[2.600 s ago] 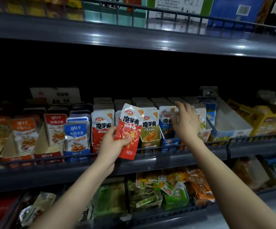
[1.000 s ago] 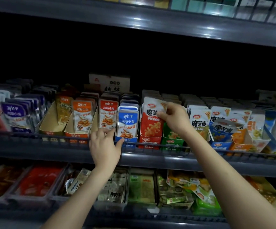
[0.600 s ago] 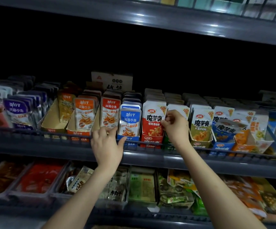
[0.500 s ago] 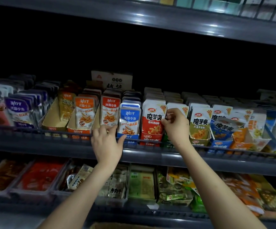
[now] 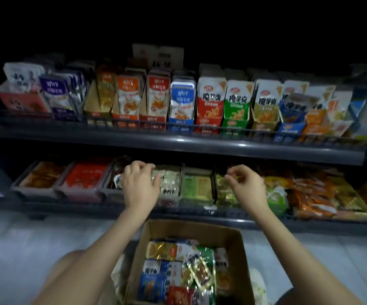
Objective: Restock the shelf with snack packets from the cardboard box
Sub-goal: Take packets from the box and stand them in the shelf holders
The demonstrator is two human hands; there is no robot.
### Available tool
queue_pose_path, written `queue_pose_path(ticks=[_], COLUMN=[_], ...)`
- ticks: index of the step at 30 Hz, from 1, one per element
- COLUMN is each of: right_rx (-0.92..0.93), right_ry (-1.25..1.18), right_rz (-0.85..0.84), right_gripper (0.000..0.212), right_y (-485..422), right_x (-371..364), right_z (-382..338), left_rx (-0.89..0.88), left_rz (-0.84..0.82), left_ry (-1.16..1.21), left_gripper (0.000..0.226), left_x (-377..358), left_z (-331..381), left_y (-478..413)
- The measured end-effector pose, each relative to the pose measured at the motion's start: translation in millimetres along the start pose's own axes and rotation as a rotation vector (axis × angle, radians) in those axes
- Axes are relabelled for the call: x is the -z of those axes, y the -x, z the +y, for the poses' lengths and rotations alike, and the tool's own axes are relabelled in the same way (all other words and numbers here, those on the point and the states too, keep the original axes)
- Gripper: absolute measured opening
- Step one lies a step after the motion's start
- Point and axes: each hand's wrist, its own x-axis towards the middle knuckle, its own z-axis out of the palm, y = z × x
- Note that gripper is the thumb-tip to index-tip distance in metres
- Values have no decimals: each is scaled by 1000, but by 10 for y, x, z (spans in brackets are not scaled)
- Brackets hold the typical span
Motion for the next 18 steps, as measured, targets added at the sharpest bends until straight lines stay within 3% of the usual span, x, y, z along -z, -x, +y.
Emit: queue_pose_path(ticks=[9,18], right_rx=[-247,-500], right_ry=[-11,42], right_rz=[-379,-450], right_gripper=[9,24], right_y=[1176,1523], right_x=[-868,-1649], right_z=[909,1763], left_rx=[27,59], left_rz=[-298,-443], left_ry=[-82,-99], left_gripper=[23,39], left_x=[-321,-1008], left_z=[-771,-1232], left_y=[1248,1845])
